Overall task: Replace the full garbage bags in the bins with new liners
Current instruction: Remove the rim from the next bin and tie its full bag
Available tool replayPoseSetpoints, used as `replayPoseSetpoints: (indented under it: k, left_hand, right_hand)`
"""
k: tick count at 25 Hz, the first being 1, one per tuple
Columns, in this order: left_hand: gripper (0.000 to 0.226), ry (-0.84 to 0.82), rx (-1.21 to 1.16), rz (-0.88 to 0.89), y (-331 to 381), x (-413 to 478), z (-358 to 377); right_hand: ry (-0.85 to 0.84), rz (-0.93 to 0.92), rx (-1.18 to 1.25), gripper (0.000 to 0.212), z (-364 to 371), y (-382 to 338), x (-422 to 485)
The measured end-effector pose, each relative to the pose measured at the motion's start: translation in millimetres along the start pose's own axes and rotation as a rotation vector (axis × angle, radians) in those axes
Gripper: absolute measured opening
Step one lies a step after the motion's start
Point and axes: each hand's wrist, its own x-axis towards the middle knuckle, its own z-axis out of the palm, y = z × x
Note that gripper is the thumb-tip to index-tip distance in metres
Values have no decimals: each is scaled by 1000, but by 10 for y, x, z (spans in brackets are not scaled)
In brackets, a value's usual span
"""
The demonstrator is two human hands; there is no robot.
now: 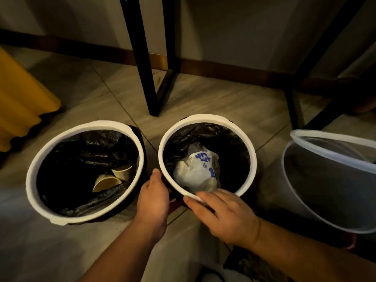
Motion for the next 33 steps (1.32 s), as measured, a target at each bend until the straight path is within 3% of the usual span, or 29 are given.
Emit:
replayPoseSetpoints:
  k: [2,6,9,12,15,18,22,25,29,32,33]
  left_hand:
    - [40,-5,-6,-18,-76,1,-31]
    - [32,18,205,4,-171,-9,-107]
    - [38,-37,87,-69,-172,30,-91]
    - [32,-31,-37,-59,-134,65,-57]
    - [27,14,-86,-6,-46,62,-42]
    - [17,90,19,26,59,11,-38]
    - [15,21,15,109,188,-95,-31]
    - [8,-38,10,149,237,-134,3]
    - [16,-70,-28,123,295,-138,-3]
    - [18,-86,-40,61,385,-115,37]
    - [19,-96,-34,58,417,-113,56]
  right_hand:
    - [12,-8,4,34,16,6,-11]
    - [113,84,-28,27,-232,12,200]
    - [240,149,-39,33,-616,332,590]
    - [306,371,32,47,-880,758,1083]
    - [384,488,117,40,-1053,1232,1521]
    - [378,563,172,32,-1076,1599,1828]
    - [336,666,97,30,-1002,1908,1941]
    - [309,775,107,43,-938,1963,1775]
    - [301,865,97,60,-747,1737,1364]
    - [411,953,59,31,-582,1656,1099]
    - [351,1041,99,18,-493,1654,1020]
